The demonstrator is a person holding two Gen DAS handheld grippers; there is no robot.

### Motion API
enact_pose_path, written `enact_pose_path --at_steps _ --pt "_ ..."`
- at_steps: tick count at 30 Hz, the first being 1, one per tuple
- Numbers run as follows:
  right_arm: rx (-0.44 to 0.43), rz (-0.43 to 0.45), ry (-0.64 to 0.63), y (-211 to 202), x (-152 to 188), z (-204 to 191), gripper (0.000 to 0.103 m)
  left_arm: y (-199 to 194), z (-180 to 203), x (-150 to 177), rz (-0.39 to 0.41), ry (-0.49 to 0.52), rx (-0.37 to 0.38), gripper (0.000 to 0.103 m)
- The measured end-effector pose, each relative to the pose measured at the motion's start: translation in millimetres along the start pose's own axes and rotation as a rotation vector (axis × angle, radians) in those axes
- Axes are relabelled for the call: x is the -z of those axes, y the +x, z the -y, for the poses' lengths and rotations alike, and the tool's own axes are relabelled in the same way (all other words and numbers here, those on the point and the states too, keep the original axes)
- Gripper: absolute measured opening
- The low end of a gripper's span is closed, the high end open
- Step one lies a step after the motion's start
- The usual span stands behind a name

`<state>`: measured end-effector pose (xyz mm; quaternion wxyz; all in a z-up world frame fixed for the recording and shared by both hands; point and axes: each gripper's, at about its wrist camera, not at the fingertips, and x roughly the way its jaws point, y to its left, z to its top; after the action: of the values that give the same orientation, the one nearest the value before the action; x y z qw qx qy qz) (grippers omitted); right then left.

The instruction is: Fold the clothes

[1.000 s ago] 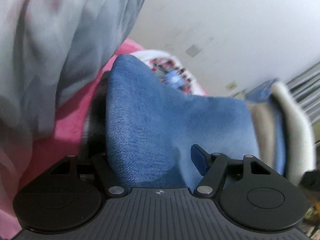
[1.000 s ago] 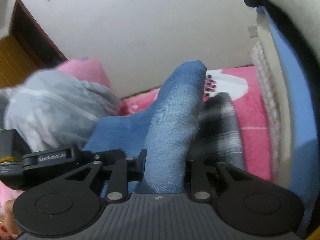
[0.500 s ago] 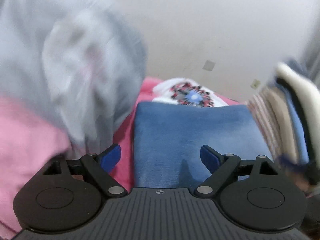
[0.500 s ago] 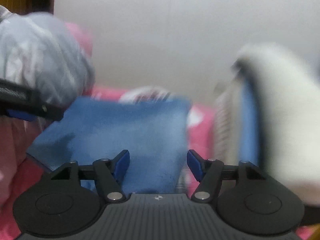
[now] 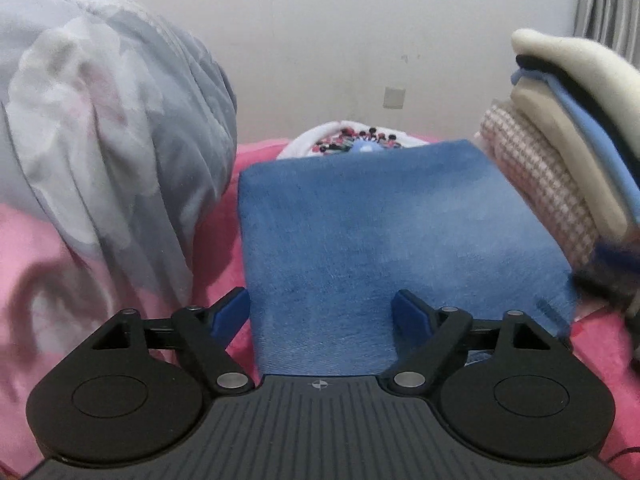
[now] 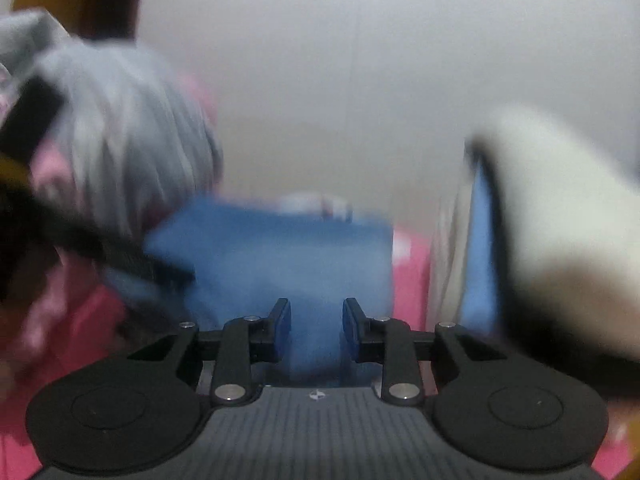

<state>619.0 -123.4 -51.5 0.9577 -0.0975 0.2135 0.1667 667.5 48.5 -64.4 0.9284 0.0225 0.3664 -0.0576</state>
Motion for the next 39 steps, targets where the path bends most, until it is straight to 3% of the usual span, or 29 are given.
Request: enact_pose_path --at_steps 3,5,6,9,11,14,17,19,21,22,24,29,32,36,39 --pt "0.014 0.056 0.005 29.3 -33.5 8.1 0.031 2.1 1.9 1.0 0.0 0.008 -0.01 0.08" --pt "0.015 0.044 0.034 63.5 -49.3 12.9 0.031 6.7 6.1 1.9 -0.01 0.008 -0.015 0.081" --pt "0.015 -0.002 0.076 88.9 -52.0 16.6 0.031 7.2 7.7 2.5 -0.01 0.005 -0.018 0.081" --pt "-0.012 -0.249 0.191 161.9 -39.5 30.4 0.03 9.5 8.4 -1.3 -0.024 -0.006 -0.014 0.082" --pt "-0.01 -0.24 0.241 159.1 -39.2 37.3 0.03 4.2 9.3 -4.2 -0.034 -0.004 0.0 0.082" --pt "-0.056 -0.193 0.368 101.7 -44.0 50.1 0.031 -8.9 11.4 -8.0 -0.046 0.007 0.026 0.085" --pt "-0.101 -0.152 0.351 32.6 -32.0 51.0 0.032 -14.9 19.8 -5.9 -0.091 0.04 0.045 0.088" --pt "-0.092 -0.198 0.305 26.4 -17.8 38.5 0.032 -11.6 31.6 0.8 -0.145 0.092 0.035 0.089" --pt "-0.058 -0.284 0.276 42.0 -2.5 29.2 0.032 -2.3 47.8 8.7 -0.192 0.19 -0.077 0.087" --pt "-0.036 -0.298 0.289 42.6 -3.2 29.6 0.03 -4.9 51.2 9.0 -0.198 0.195 -0.107 0.083" --pt "0.003 -0.318 0.322 41.0 -5.7 30.8 0.031 -25.3 51.8 5.1 -0.173 0.147 -0.092 0.084" --pt "-0.016 -0.168 0.491 -75.7 -23.5 44.8 0.036 -119.3 51.3 4.4 -0.054 0.062 -0.038 0.091" --pt "-0.016 -0.17 0.491 -138.2 -10.9 36.6 0.043 -183.1 49.8 20.1 0.011 0.049 -0.004 0.101" --pt "-0.026 -0.193 0.43 -199.3 12.2 8.1 0.048 -247.6 44.1 61.1 0.041 0.003 0.037 0.103" --pt "-0.036 -0.218 0.405 -229.6 20.5 -20.7 0.059 -287.8 40.1 96.2 0.033 -0.045 0.01 0.103"
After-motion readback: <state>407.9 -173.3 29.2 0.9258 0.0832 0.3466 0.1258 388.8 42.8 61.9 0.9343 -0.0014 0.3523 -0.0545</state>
